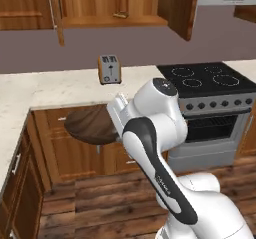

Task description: Pick the mug and place it in the sink. Pick the bowl and place it in the open cabinet and then close the cabinet.

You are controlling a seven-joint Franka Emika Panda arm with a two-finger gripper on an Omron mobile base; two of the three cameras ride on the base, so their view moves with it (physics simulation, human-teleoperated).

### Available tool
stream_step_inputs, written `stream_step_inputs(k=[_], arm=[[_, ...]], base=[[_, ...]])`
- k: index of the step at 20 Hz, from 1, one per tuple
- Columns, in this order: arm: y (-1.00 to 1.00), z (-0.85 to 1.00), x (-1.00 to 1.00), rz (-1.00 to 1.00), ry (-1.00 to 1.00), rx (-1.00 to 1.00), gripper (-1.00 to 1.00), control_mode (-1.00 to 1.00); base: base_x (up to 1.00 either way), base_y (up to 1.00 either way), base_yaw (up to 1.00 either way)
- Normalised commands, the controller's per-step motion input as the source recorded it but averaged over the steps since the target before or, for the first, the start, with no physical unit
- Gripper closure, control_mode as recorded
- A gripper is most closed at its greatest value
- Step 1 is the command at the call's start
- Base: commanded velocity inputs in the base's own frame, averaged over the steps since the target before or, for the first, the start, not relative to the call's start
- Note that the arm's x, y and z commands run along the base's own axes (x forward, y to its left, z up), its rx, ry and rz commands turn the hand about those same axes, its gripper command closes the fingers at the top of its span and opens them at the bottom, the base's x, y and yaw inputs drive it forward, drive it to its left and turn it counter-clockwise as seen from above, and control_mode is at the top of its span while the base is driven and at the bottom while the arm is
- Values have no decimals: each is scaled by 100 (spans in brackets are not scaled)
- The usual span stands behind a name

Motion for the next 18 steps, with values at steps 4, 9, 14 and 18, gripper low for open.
stream_step_inputs(k=[4, 9, 14, 18], arm=[[0, 0, 0, 0, 0, 0, 100, 100], [0, 0, 0, 0, 0, 0, 100, 100], [0, 0, 0, 0, 0, 0, 100, 100], [0, 0, 0, 0, 0, 0, 100, 100]], base=[[52, 0, -65], [69, 0, -22], [89, -4, 1], [30, -34, 17]])
